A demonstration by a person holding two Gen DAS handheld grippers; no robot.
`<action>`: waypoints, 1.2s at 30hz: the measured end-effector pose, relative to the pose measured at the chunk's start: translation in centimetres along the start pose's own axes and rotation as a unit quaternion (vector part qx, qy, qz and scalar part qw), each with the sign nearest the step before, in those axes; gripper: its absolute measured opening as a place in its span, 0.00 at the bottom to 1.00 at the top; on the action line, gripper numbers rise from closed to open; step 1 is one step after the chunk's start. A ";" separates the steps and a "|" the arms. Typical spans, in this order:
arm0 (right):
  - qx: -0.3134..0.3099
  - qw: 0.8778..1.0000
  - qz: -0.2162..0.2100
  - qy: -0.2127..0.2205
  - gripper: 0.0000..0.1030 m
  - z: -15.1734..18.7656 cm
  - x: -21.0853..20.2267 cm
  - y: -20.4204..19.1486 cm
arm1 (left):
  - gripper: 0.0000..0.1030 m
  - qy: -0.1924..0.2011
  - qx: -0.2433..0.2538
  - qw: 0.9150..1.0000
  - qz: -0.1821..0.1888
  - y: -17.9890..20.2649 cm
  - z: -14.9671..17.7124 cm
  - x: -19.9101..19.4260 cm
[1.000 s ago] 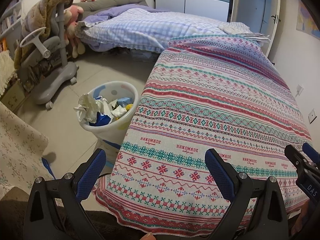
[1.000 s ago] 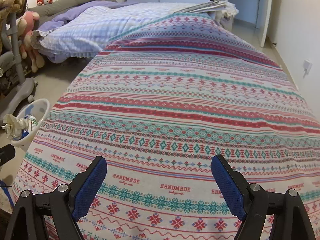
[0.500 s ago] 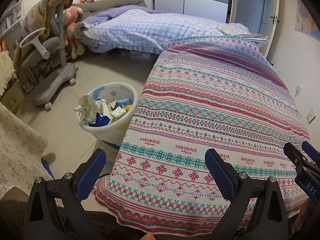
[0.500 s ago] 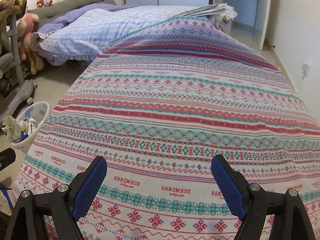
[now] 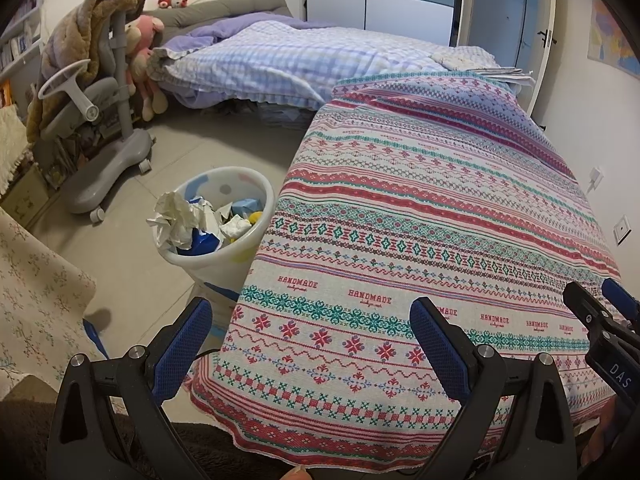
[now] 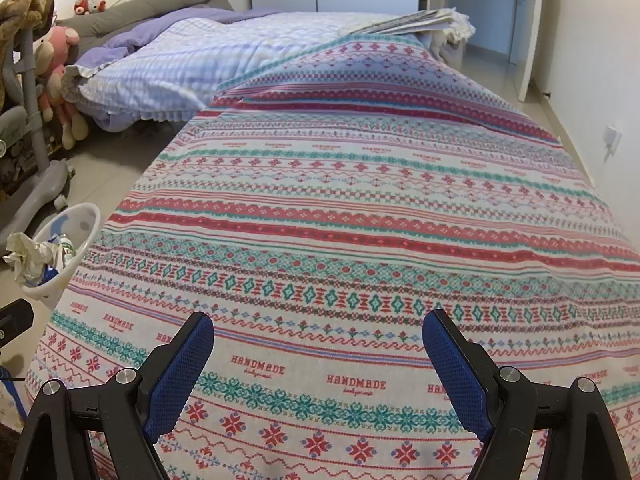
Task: Collect trash
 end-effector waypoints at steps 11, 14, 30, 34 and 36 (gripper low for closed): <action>-0.002 1.000 0.002 0.002 0.86 0.0 -0.1 -0.1 | 0.97 -0.001 0.002 1.000 0.001 0.1 0.1 0.0; -0.002 1.000 0.001 0.001 0.86 0.0 0.0 -0.1 | 0.97 0.000 0.002 1.000 0.001 0.1 0.1 -0.1; -0.001 1.000 -0.005 -0.002 0.86 0.1 0.0 -0.2 | 0.97 0.002 0.006 1.000 0.003 0.8 0.1 -0.2; -0.003 1.000 -0.006 -0.002 0.86 0.1 -0.2 -0.3 | 0.97 0.005 0.012 1.000 0.002 1.3 0.2 -0.5; -0.004 1.000 -0.007 -0.001 0.86 0.0 -0.2 -0.2 | 0.97 0.007 0.014 1.000 0.000 1.5 0.2 -0.6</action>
Point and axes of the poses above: each gripper's, at about its wrist camera, not at the fingertips, and x roughly the way its jaws point, y to its right, z to its underside, the point moved 10 cm from there along x, roughly the way its jaws point, and after that the axes turned 15 degrees about -y, right-handed, at the moved point
